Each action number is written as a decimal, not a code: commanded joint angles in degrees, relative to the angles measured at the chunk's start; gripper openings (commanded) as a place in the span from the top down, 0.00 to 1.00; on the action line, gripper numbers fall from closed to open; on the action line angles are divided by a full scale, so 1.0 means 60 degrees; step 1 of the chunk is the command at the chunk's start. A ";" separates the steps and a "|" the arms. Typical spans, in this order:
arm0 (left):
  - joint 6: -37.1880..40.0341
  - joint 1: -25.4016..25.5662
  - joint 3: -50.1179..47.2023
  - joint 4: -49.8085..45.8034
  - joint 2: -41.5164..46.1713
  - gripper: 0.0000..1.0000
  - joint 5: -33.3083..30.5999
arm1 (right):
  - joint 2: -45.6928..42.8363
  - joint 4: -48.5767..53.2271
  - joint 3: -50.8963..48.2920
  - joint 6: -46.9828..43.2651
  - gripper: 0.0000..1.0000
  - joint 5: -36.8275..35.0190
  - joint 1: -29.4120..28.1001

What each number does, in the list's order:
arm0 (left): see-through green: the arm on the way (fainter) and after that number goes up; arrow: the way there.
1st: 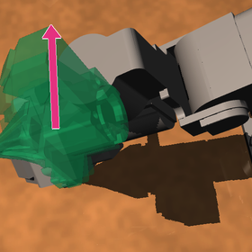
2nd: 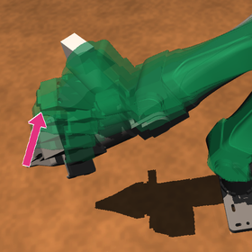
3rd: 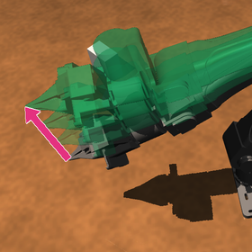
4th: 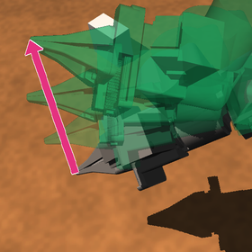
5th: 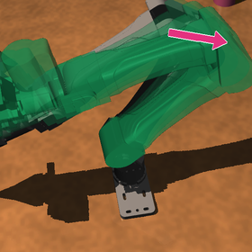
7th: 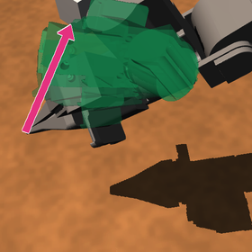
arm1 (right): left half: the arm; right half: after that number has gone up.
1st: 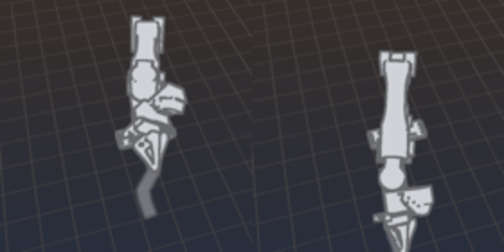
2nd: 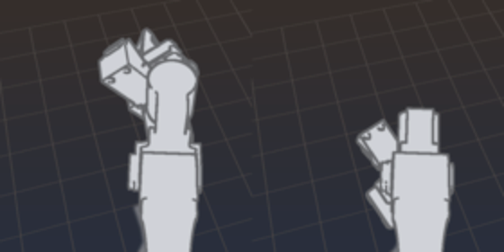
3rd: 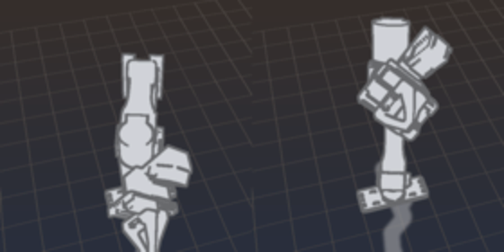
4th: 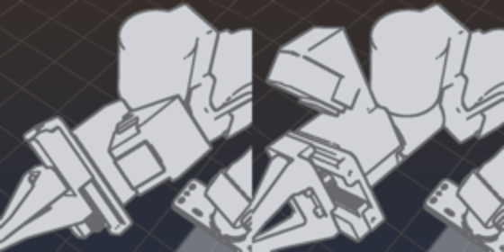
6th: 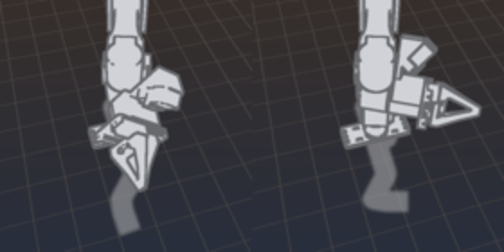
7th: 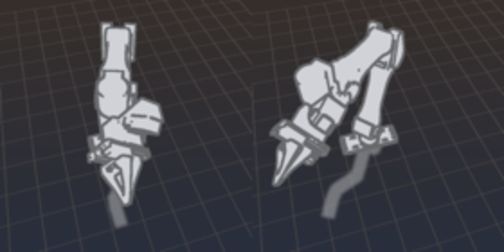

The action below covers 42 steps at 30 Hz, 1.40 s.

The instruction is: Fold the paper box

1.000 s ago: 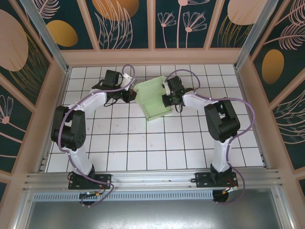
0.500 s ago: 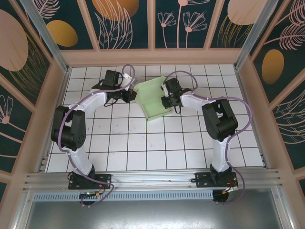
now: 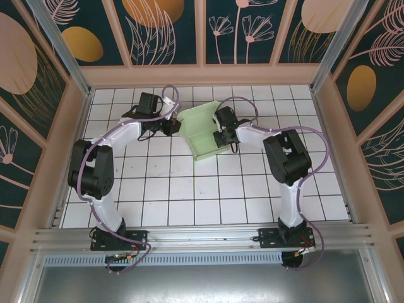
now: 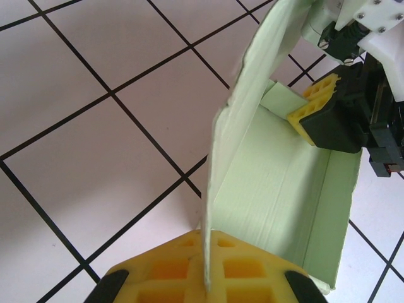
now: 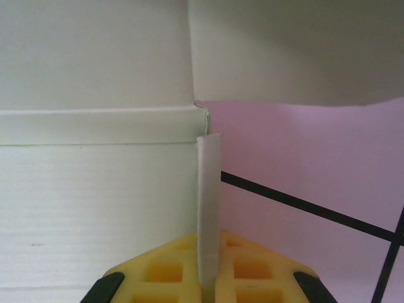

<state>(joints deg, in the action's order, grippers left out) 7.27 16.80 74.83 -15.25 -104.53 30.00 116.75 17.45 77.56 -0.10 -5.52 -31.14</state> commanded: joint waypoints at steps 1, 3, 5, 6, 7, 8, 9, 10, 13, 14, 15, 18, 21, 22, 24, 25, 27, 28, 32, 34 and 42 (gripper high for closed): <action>-0.0015 -0.0029 0.0244 -0.0169 -0.0204 1.00 0.0065 | 0.0879 0.1387 0.0246 0.0148 1.00 -0.1431 -0.0347; -0.0006 -0.0029 0.0244 -0.0169 -0.0229 1.00 0.0048 | 0.1282 0.1763 0.0366 0.0449 1.00 -0.2083 -0.0452; 0.0012 -0.0024 0.0258 -0.0198 -0.0221 1.00 0.0031 | 0.1754 0.2345 0.0568 0.1128 1.00 -0.2715 -0.0586; 0.0008 -0.0024 0.0245 -0.0198 -0.0216 1.00 0.0032 | 0.1995 0.2684 0.0727 0.1498 1.00 -0.2844 -0.0633; 0.0018 -0.0030 0.0244 -0.0184 -0.0201 1.00 0.0026 | 0.2243 0.2912 0.0773 0.1737 1.00 -0.2968 -0.0717; 0.0015 -0.0017 0.0230 -0.0184 -0.0201 1.00 0.0050 | 0.2436 0.3040 0.0733 0.1946 1.00 -0.3259 -0.0860; 0.0015 -0.0027 0.0219 -0.0170 -0.0180 1.00 0.0050 | 0.2605 0.3156 0.0712 0.2101 1.00 -0.3480 -0.0968; 0.0016 -0.0025 0.0200 -0.0169 -0.0178 1.00 0.0048 | 0.2727 0.3182 0.0605 0.2250 1.00 -0.3629 -0.1049; 0.0050 -0.0043 0.0156 -0.0184 -0.0170 1.00 0.0009 | 0.2355 0.2640 0.0107 0.2440 1.00 -0.3747 -0.1138; 0.0066 -0.0040 0.0156 -0.0197 -0.0167 1.00 0.0010 | 0.2014 0.2308 -0.0076 0.2378 1.00 -0.3712 -0.1137; 0.0082 -0.0042 0.0169 -0.0199 -0.0185 1.00 0.0012 | 0.1703 0.1962 -0.0221 0.2247 1.00 -0.3708 -0.1141; 0.0077 -0.0044 0.0192 -0.0170 -0.0200 1.00 0.0089 | 0.0685 0.0927 -0.0456 0.1641 0.99 -0.3004 -0.1041; 0.0068 -0.0036 0.0185 -0.0169 -0.0182 1.00 0.0140 | -0.0067 0.0047 -0.0418 0.1216 0.88 -0.1804 -0.0854; 0.0095 -0.0048 0.0158 -0.0177 -0.0172 1.00 0.0141 | -0.0188 -0.0094 -0.0296 0.1099 0.85 -0.1573 -0.0826; 0.0183 -0.0046 0.0076 -0.0211 -0.0114 1.00 0.0134 | -0.0341 -0.0161 0.0000 0.0900 0.77 -0.1356 -0.0789; 0.0210 -0.0042 0.0043 -0.0213 -0.0070 1.00 0.0116 | -0.0406 -0.0155 0.0162 0.0829 0.74 -0.1354 -0.0770; 0.0272 -0.0045 -0.0025 -0.0228 -0.0025 1.00 0.0086 | -0.0519 -0.0173 0.0341 0.0710 0.67 -0.1299 -0.0730; 0.0297 -0.0035 -0.0063 -0.0241 -0.0014 1.00 0.0061 | -0.0568 -0.0171 0.0396 0.0681 0.66 -0.1278 -0.0691; 0.0354 -0.0035 -0.0064 -0.0259 -0.0032 1.00 0.0072 | -0.0823 -0.0219 0.0408 0.0672 0.58 -0.1128 -0.0527; 0.0364 -0.0035 -0.0038 -0.0257 -0.0054 1.00 0.0109 | -0.0912 -0.0235 0.0363 0.0692 0.54 -0.1024 -0.0439; 0.0468 -0.0057 0.0046 -0.0352 -0.0127 1.00 0.0153 | -0.0880 -0.0050 0.0230 0.0547 0.53 -0.1013 -0.0187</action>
<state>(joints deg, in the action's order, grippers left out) 8.64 16.78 75.22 -14.81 -104.92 30.20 112.77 16.71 78.35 4.29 -11.88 -32.64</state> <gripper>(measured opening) 0.041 0.471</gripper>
